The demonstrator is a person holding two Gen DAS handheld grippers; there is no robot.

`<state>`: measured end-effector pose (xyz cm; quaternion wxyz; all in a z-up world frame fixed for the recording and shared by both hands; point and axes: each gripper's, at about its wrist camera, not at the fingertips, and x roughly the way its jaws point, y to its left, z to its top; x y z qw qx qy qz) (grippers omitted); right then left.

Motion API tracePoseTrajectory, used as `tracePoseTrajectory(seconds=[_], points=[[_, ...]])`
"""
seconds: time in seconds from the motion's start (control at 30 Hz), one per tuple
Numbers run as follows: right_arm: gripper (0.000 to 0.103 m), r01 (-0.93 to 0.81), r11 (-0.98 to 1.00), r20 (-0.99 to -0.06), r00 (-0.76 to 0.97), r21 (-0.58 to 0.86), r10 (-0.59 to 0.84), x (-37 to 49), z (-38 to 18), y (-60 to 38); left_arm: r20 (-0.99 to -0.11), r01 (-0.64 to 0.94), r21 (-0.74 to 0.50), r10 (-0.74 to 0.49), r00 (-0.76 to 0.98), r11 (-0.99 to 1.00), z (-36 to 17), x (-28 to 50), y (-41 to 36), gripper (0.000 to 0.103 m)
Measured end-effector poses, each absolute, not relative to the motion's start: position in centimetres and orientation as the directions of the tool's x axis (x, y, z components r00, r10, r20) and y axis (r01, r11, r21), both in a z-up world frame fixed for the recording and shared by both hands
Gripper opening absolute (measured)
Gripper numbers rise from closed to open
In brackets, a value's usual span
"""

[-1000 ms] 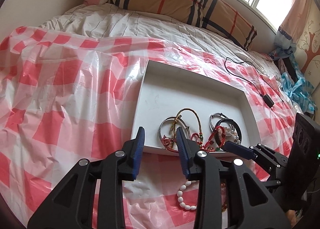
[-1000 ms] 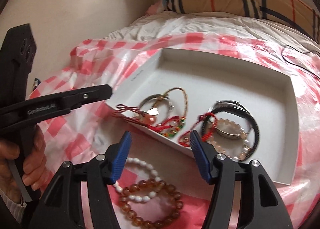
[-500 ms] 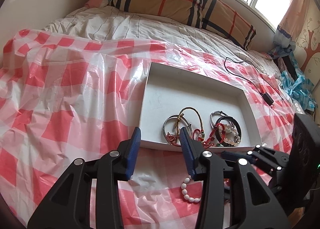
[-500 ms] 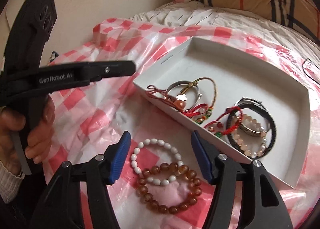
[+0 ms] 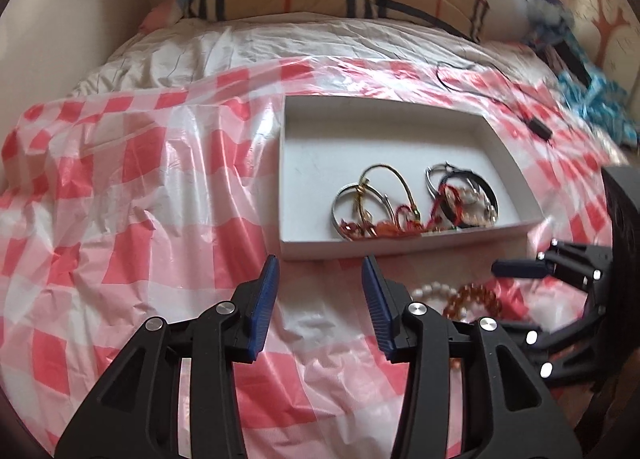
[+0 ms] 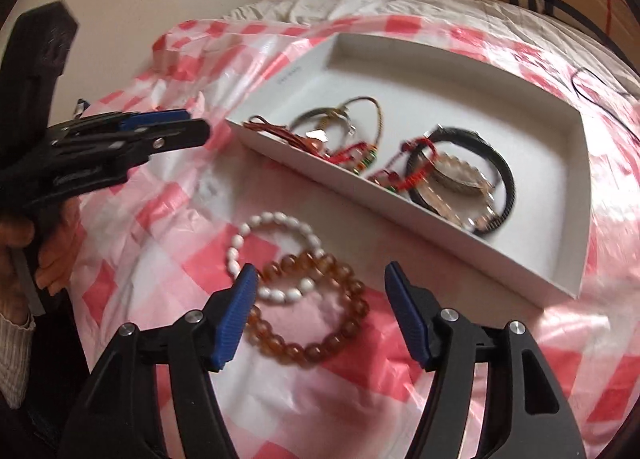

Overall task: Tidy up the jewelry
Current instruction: 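Withdraw both open tools from the box toward the white and amber bead bracelets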

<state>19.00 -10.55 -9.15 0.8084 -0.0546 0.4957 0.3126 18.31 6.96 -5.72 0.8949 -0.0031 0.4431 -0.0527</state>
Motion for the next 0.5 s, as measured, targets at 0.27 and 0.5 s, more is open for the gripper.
tracePoseTrajectory(seconds=[0.27,0.5], points=[[0.064,-0.518,0.837,-0.859,0.337,0.174,0.387,17.8,-10.6,-10.9,-0.816,0.172,-0.025,-0.119,0.565,0.985,-6.8,16.7,5.0,0.041],[0.065,-0.491,0.854,-0.856,0.355,0.171,0.376,18.0,-10.9,-11.0,-0.822,0.210,0.013,-0.109,0.559,0.978,-7.4,16.3,3.4,0.041]])
